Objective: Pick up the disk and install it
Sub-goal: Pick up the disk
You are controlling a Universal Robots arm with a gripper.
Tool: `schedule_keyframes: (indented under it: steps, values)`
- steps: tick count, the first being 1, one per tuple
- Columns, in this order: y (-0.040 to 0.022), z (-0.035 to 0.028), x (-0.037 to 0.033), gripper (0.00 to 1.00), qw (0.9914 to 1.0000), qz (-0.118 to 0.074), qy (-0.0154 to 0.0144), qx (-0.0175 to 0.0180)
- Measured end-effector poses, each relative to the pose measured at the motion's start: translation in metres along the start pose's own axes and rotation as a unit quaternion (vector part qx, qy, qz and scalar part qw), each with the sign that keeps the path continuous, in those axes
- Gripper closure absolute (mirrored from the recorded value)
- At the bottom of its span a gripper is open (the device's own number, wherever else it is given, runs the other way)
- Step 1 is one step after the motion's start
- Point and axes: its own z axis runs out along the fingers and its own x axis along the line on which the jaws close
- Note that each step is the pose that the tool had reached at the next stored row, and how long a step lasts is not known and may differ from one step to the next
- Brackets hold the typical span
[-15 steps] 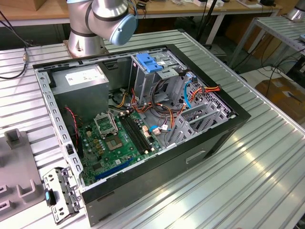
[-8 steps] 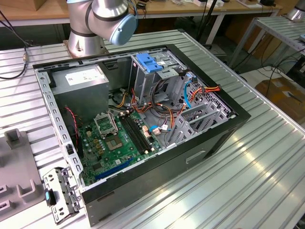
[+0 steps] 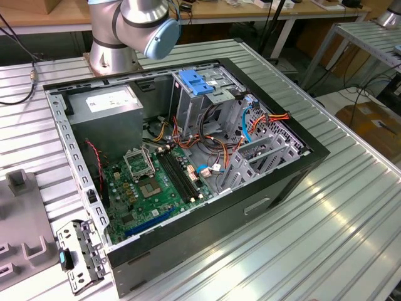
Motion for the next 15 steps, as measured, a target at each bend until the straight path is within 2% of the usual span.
schedule_keyframes:
  steps: [6, 7, 15]
  values:
    - [0.0, 0.0012, 0.0, 0.53, 1.0, 0.0, 0.0, 0.0]
    - [0.0, 0.0016, 0.0, 0.62, 1.0, 0.0, 0.0, 0.0]
    - [0.0, 0.003, 0.0, 0.63, 1.0, 0.0, 0.0, -0.0001]
